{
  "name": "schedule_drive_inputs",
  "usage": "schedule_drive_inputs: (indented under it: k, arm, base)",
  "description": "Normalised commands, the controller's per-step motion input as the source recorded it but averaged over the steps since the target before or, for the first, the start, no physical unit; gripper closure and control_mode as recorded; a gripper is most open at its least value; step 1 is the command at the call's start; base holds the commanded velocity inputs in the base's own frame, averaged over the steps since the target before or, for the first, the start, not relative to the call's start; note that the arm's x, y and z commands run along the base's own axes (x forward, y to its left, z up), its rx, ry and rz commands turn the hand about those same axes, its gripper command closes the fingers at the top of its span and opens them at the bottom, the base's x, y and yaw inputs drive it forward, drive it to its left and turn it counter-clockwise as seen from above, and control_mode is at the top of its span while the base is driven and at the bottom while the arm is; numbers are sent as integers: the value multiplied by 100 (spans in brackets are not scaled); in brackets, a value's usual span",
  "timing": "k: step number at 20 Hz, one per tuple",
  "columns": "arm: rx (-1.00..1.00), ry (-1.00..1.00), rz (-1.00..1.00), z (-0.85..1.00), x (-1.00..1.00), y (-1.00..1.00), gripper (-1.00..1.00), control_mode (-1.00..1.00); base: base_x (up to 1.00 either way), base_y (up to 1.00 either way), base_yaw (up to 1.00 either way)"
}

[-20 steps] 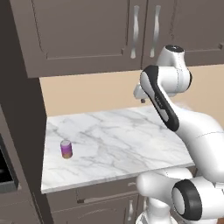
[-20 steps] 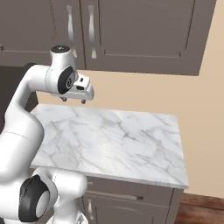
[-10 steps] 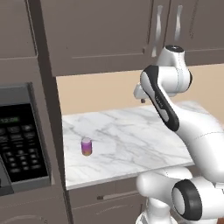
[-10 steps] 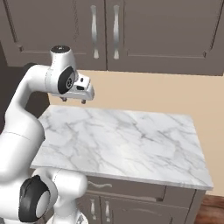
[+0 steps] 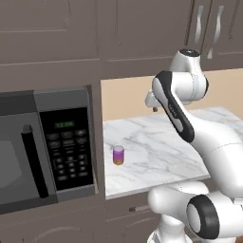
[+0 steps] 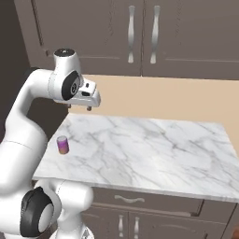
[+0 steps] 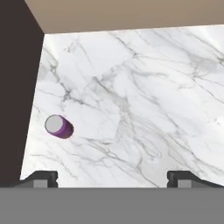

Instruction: Four empty soda cans are scattered around the kitchen. Gather all the cans and cluster them next to the stove for recycling.

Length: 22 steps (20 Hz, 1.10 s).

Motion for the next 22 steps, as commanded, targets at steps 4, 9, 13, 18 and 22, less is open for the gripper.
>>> schedule_drive_inputs:
  k: [4, 9, 13, 18, 22]
  arm:
    - [0, 0, 0, 0, 0, 0, -100, 100]
    - [1, 3, 0, -9, -16, 34, -100, -100]
    - [0, 7, 15, -13, -3, 39, -100, -100]
    - [0, 16, 34, -33, 20, 38, -100, -100]
    - [-2, 9, 30, -41, 21, 12, -100, -100]
  base:
    - [-17, 56, -3]
    - [0, 0, 0]
    - [0, 0, 0]
    - [0, 0, 0]
    - [0, 0, 0]
